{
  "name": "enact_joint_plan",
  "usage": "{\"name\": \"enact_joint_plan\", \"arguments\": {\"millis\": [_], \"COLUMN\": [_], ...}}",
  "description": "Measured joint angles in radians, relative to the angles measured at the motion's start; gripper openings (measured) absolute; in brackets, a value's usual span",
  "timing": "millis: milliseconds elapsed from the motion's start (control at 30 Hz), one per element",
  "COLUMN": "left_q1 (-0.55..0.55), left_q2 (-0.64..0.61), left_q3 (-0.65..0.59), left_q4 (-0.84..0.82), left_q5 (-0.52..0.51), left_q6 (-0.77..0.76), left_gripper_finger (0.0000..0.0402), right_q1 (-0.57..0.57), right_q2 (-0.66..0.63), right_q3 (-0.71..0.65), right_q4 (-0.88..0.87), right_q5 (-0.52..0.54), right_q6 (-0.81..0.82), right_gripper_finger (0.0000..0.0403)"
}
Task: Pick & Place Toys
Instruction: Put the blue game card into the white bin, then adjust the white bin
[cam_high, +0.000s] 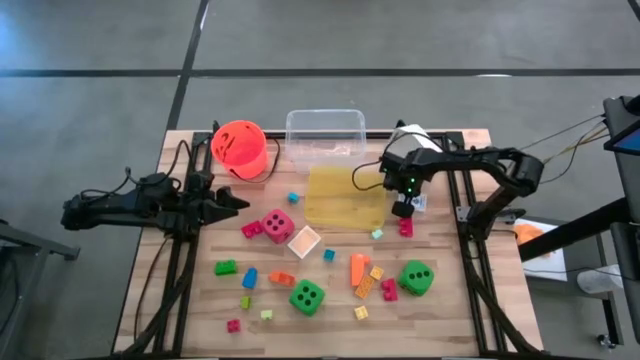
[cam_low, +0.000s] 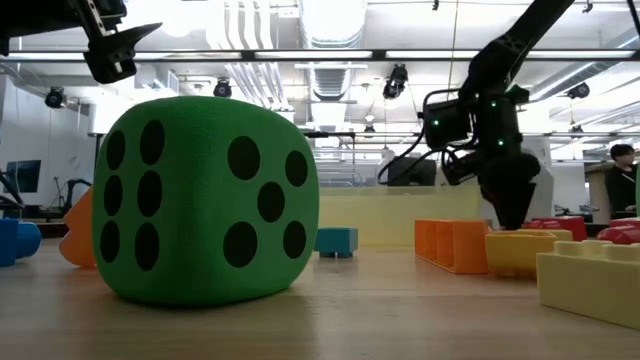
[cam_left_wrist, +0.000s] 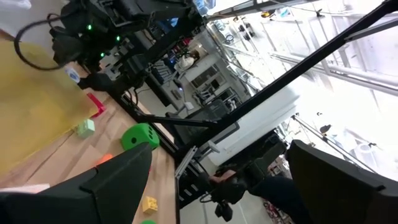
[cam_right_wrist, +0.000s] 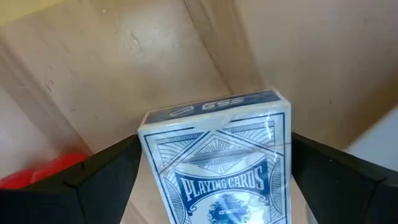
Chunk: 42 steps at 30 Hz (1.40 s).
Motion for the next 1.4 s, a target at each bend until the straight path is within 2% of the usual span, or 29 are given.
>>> {"name": "enact_joint_plan", "arguments": {"millis": [633,867,1167,1267,1400], "left_q1": [0.0,0.0,0.0,0.0,0.0], "left_q2": [0.0,0.0,0.0,0.0,0.0], "left_q3": [0.0,0.0,0.0,0.0,0.0], "left_q4": [0.001,0.0,-0.004,-0.004,-0.005], "left_q5": [0.0,0.0,0.003,0.003,0.004], "left_q6": [-0.005,-0.005,-0.004,-0.004,-0.003], "left_gripper_finger": [0.037,0.037,0.037,0.037,0.037], "right_q1": [0.022,0.061,0.105,0.113,0.1], "right_q2": [-0.03,-0.078,-0.128,-0.128,-0.13], "right_q3": [0.025,0.112,0.278,0.356,0.451], "right_q4": [-0.016,-0.118,-0.207,-0.229,-0.321], "right_q5": [-0.004,-0.004,0.001,0.07,0.27], "right_q6": [0.081,0.088,0.187,0.22,0.288], "right_gripper_finger": [0.0384,0.0384,0.0384,0.0384,0.0384]}}
